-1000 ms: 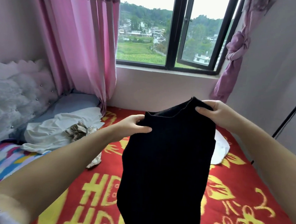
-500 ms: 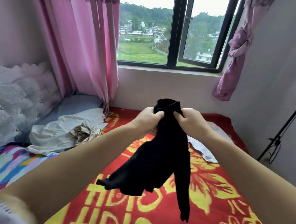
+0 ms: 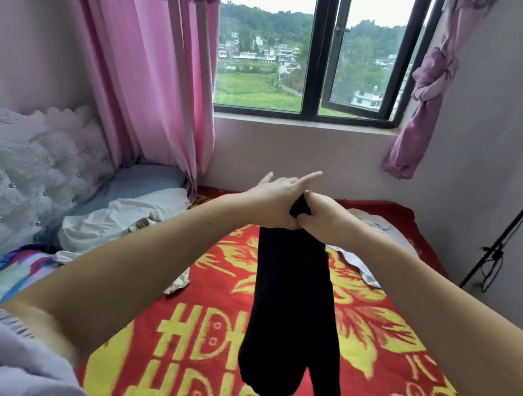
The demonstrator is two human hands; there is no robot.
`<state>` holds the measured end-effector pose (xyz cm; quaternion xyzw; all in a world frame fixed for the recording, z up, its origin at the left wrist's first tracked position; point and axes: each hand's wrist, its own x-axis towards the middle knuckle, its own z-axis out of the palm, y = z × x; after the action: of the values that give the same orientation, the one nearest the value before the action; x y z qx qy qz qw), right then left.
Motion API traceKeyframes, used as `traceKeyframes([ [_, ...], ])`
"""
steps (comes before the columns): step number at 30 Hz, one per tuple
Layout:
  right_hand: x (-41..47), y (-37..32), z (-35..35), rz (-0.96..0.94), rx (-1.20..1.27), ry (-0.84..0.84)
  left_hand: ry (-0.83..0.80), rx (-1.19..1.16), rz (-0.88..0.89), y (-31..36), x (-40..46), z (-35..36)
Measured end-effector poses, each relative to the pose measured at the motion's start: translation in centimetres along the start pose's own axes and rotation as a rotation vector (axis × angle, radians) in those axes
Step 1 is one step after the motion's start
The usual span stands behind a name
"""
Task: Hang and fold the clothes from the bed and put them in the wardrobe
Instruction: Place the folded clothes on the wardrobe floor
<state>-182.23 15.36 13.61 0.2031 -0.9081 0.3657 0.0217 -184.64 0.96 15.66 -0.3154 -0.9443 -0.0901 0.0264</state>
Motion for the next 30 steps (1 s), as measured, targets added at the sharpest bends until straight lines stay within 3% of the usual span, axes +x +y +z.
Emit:
traceKeyframes([
  [3,-0.6,0.5,0.4,0.019,-0.035,-0.026,-0.154,-0.141,-0.011,0.2,0.7,-0.1],
  [9,-2.8,3.0,0.2,0.144,0.029,0.015,-0.276,0.046,-0.010,2.1,2.5,-0.1],
  [15,-5.3,7.0,1.6,0.256,0.241,-0.021,-0.277,0.034,0.116,3.9,4.0,-1.9],
  [19,-6.6,9.4,2.4,0.298,0.463,-0.004,-0.256,0.020,0.104,3.1,4.6,-2.7],
  [23,-7.7,11.9,1.8,0.348,0.486,-0.030,-0.281,0.051,0.081,2.5,5.4,-3.3],
  [27,-8.6,14.2,0.4,0.412,0.406,0.094,-0.293,0.136,0.093,2.7,7.1,-2.9],
  [30,-9.1,15.5,-1.4,0.448,0.237,0.279,-0.204,0.139,0.134,3.5,9.2,-1.4],
])
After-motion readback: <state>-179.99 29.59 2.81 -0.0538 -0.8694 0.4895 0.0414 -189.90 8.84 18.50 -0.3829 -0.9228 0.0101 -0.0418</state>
